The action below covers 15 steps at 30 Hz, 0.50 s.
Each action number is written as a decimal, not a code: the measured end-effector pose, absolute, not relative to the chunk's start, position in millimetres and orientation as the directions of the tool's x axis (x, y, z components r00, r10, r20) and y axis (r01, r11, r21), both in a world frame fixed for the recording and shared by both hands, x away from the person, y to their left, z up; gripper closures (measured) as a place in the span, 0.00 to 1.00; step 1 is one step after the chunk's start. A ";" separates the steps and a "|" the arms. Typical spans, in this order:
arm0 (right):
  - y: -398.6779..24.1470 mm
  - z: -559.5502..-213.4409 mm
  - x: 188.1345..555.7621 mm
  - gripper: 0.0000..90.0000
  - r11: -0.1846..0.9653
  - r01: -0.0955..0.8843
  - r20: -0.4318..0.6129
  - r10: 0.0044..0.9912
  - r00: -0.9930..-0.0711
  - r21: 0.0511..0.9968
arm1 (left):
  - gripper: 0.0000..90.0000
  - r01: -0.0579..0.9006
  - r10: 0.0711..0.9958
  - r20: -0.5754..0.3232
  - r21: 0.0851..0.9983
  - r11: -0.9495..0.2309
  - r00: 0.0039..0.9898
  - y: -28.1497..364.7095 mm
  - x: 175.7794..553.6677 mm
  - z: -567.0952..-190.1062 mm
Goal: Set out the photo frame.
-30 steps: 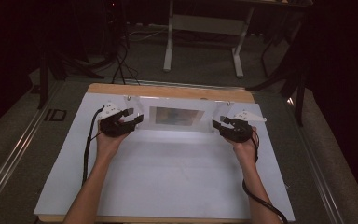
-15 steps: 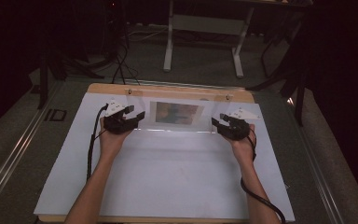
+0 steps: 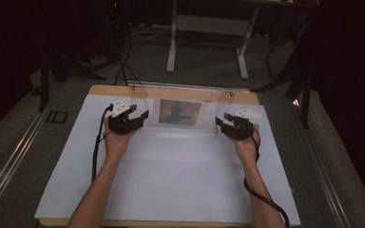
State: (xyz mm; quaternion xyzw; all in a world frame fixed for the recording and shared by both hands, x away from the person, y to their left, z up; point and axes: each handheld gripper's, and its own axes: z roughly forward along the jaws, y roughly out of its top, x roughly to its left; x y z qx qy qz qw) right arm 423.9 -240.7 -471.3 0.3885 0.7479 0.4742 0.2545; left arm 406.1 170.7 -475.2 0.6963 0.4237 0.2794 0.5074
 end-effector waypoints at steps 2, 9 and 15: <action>-240.7 -471.3 424.2 0.60 0.244 0.340 -0.008 0.823 -0.568 0.908 | 0.46 0.312 0.875 -0.039 0.941 -0.130 0.482 170.0 406.4 -474.0; -242.0 -471.0 424.0 0.60 0.222 0.354 0.021 0.822 -0.569 0.909 | 0.46 0.324 0.882 -0.039 0.937 -0.131 0.469 168.9 403.7 -472.7; -243.7 -470.4 421.3 0.60 0.213 0.360 0.035 0.819 -0.573 0.908 | 0.47 0.328 0.880 -0.057 0.938 -0.114 0.471 169.6 400.0 -470.2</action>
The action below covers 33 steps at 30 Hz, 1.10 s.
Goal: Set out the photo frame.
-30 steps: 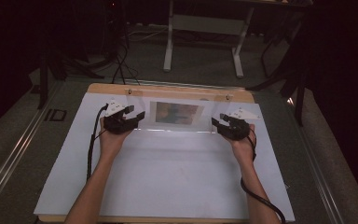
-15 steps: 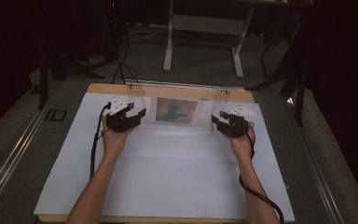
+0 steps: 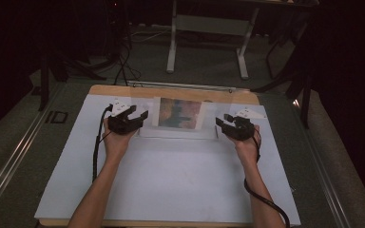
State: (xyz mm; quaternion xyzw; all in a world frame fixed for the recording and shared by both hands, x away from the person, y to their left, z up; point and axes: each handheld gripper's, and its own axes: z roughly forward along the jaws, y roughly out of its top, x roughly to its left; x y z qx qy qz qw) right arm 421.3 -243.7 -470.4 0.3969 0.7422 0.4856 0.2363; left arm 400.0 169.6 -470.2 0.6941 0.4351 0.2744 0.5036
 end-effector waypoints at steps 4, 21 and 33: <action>-245.0 -467.8 418.5 0.60 0.208 0.364 0.043 0.818 -0.574 0.908 | 0.48 0.332 0.880 -0.060 0.936 -0.114 0.471 168.8 396.8 -466.9; -246.0 -462.9 397.5 0.60 0.207 0.380 0.059 0.811 -0.582 0.901 | 0.50 0.358 0.873 -0.112 0.931 -0.074 0.474 172.8 373.5 -468.2; -245.0 -460.3 377.7 0.61 0.213 0.372 0.050 0.810 -0.584 0.904 | 0.49 0.370 0.865 -0.138 0.927 -0.058 0.482 176.0 358.4 -468.3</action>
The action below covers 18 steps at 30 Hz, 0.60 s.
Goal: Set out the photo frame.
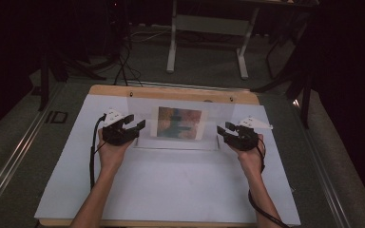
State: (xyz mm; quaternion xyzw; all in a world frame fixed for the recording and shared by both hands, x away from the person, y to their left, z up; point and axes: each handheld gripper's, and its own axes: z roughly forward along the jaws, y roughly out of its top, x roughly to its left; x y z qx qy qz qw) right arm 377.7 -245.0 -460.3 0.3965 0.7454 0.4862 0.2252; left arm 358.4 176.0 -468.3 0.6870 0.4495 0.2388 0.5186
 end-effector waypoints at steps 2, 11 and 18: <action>-245.1 -458.9 375.7 0.61 0.219 0.372 0.045 0.810 -0.585 0.902 | 0.49 0.368 0.864 -0.139 0.928 -0.057 0.484 175.6 355.4 -468.7; -248.4 -460.4 367.4 0.61 0.210 0.385 0.061 0.809 -0.585 0.899 | 0.49 0.380 0.865 -0.135 0.922 -0.068 0.484 173.1 347.5 -465.0; -247.4 -459.2 358.4 0.61 0.219 0.377 0.053 0.803 -0.593 0.900 | 0.49 0.388 0.863 -0.140 0.919 -0.068 0.485 174.8 339.4 -464.4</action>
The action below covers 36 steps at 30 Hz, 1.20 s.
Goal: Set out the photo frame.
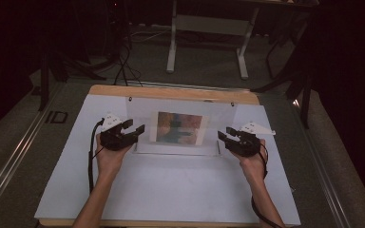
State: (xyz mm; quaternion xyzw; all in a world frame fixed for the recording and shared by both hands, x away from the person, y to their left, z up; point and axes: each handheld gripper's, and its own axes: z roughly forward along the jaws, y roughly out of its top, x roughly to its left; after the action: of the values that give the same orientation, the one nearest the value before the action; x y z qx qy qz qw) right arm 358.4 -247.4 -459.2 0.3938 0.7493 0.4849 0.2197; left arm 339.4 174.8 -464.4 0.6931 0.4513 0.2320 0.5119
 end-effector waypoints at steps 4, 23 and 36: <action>-248.4 -459.7 356.3 0.61 0.214 0.380 0.059 0.803 -0.593 0.900 | 0.49 0.390 0.862 -0.138 0.918 -0.074 0.488 173.3 335.0 -464.9; -250.2 -462.8 349.6 0.62 0.216 0.376 0.058 0.799 -0.599 0.901 | 0.49 0.397 0.858 -0.151 0.916 -0.067 0.491 174.1 330.0 -466.0; -252.2 -460.4 346.0 0.62 0.218 0.374 0.060 0.793 -0.606 0.902 | 0.49 0.399 0.860 -0.159 0.915 -0.055 0.485 173.7 326.4 -463.2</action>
State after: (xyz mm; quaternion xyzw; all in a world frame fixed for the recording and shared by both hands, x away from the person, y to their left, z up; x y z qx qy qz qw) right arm 346.0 -252.2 -460.4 0.3887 0.7504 0.4900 0.2138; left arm 326.4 173.7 -463.2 0.6911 0.4554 0.2238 0.5146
